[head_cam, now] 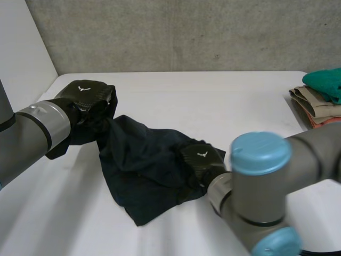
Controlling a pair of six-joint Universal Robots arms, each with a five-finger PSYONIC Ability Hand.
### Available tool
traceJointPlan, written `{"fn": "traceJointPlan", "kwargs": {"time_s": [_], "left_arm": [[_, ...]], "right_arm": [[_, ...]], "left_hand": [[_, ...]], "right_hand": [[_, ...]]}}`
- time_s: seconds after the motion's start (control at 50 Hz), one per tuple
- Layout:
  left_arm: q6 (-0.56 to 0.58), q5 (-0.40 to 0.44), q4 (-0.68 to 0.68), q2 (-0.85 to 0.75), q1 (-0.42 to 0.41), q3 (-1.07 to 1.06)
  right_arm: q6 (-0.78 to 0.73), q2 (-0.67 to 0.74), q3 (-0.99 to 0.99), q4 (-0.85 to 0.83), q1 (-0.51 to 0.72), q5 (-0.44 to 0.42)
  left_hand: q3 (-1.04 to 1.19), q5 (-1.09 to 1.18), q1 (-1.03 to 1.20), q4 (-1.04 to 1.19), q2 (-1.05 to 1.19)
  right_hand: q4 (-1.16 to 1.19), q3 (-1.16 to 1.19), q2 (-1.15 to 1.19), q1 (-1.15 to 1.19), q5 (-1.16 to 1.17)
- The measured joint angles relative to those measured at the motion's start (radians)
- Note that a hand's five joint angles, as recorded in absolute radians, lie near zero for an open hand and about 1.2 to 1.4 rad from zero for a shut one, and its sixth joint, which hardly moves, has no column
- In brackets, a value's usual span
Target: Fold the laundry.
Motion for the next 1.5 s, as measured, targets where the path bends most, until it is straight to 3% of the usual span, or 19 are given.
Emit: {"fn": "traceJointPlan", "kwargs": {"time_s": [0.06, 0.08, 0.14, 0.22, 0.28, 0.42, 0.44, 0.6, 0.74, 0.84, 0.86, 0.9, 0.92, 0.96, 1.0, 1.18, 1.3, 1.4, 1.5], "left_arm": [[0.000, 0.000, 0.000, 0.004, -0.001, -0.003], [-0.001, 0.000, -0.002, 0.006, -0.002, -0.004], [-0.004, -0.001, -0.012, 0.011, -0.004, -0.007], [-0.016, -0.002, -0.056, 0.037, -0.005, -0.017], [-0.039, -0.002, -0.108, 0.079, -0.002, -0.032], [-0.139, 0.006, -0.191, 0.183, 0.003, -0.070], [-0.198, 0.014, -0.206, 0.228, 0.001, -0.094], [-0.316, 0.008, -0.069, 0.264, -0.067, -0.210], [-0.279, -0.167, 0.219, 0.027, -0.127, -0.229], [-0.219, -0.246, 0.312, -0.153, -0.119, -0.170], [-0.195, -0.260, 0.324, -0.218, -0.113, -0.137], [-0.190, -0.261, 0.324, -0.229, -0.112, -0.130], [-0.166, -0.253, 0.308, -0.275, -0.108, -0.091], [-0.147, -0.234, 0.273, -0.283, -0.109, -0.062], [-0.136, -0.220, 0.237, -0.259, -0.112, -0.051], [-0.124, -0.199, 0.153, 0.060, -0.119, -0.184], [-0.096, -0.179, 0.137, 0.223, -0.111, -0.360], [-0.052, -0.165, 0.134, 0.230, -0.098, -0.486], [-0.024, -0.160, 0.184, 0.124, -0.071, -0.523]], "right_arm": [[-0.001, 0.069, -0.044, -0.026, 0.028, 0.070], [-0.009, 0.092, -0.065, -0.039, 0.037, 0.111], [-0.038, 0.096, -0.090, -0.064, 0.043, 0.180], [-0.116, -0.008, -0.079, -0.101, 0.017, 0.221], [-0.201, -0.139, -0.063, -0.117, -0.032, 0.187], [-0.399, -0.351, -0.096, -0.052, -0.165, 0.002], [-0.460, -0.380, -0.147, 0.026, -0.213, -0.073], [-0.543, -0.228, -0.350, 0.292, -0.283, -0.245], [-0.607, 0.050, -0.448, 0.311, -0.281, -0.242], [-0.655, 0.183, -0.479, 0.232, -0.279, -0.191], [-0.666, 0.220, -0.485, 0.183, -0.279, -0.168], [-0.667, 0.228, -0.486, 0.168, -0.278, -0.162], [-0.666, 0.246, -0.484, 0.098, -0.277, -0.132], [-0.648, 0.231, -0.468, 0.040, -0.278, -0.104], [-0.625, 0.196, -0.446, 0.009, -0.280, -0.088], [-0.532, -0.133, -0.246, 0.047, -0.331, -0.127], [-0.636, -0.315, -0.113, 0.283, -0.395, -0.229], [-0.776, -0.389, -0.007, 0.509, -0.431, -0.291], [-0.803, -0.418, 0.107, 0.492, -0.419, -0.340]], "left_hand": [[0.000, 0.000, 0.000, 0.000, 0.000], [0.000, 0.000, 0.000, 0.000, 0.001], [0.003, 0.000, 0.000, 0.000, 0.002], [0.003, 0.000, 0.000, 0.000, 0.003], [0.003, 0.000, 0.000, 0.000, 0.004], [0.003, 0.000, 0.000, 0.000, 0.004], [0.003, 0.000, 0.000, 0.001, 0.004], [0.005, 0.009, 0.000, 0.001, 0.005], [0.007, 0.009, 0.000, 0.004, 0.007], [-0.015, -0.008, -0.023, -0.027, -0.021], [-0.210, -0.190, -0.213, -0.223, -0.220], [-0.210, -0.190, -0.213, -0.223, -0.220], [-0.505, -0.488, -0.554, -0.527, -0.520], [-0.870, -0.849, -0.922, -0.898, -0.887], [-0.974, -0.939, -0.961, -0.993, -0.983], [-0.979, -0.941, -0.962, -0.999, -0.989], [-0.974, -0.937, -0.953, -0.993, -0.982], [-0.950, -0.929, -0.911, -0.957, -0.954], [-0.766, -0.739, -0.708, -0.779, -0.772]], "right_hand": [[0.208, 0.212, 0.098, 0.217, 0.206], [0.456, 0.461, 0.351, 0.445, 0.446], [0.837, 0.836, 0.743, 0.790, 0.807], [0.962, 0.957, 0.815, 0.819, 0.905], [0.967, 0.958, 0.815, 0.819, 0.905], [0.969, 0.960, 0.815, 0.819, 0.914], [0.969, 0.960, 0.815, 0.838, 0.924], [0.969, 0.960, 0.815, 0.840, 0.938], [0.969, 0.960, 0.815, 0.840, 0.937], [0.886, 0.877, 0.734, 0.768, 0.858], [0.592, 0.586, 0.433, 0.509, 0.567], [0.547, 0.543, 0.389, 0.459, 0.523], [0.215, 0.213, 0.052, 0.152, 0.190], [0.017, 0.016, -0.130, -0.015, 0.007], [-0.020, -0.021, -0.151, -0.019, -0.020], [-0.023, -0.022, -0.151, -0.019, -0.020], [-0.023, -0.022, -0.151, -0.019, -0.020], [0.014, 0.018, -0.148, -0.016, 0.010], [0.052, 0.056, -0.098, 0.014, 0.048]]}}
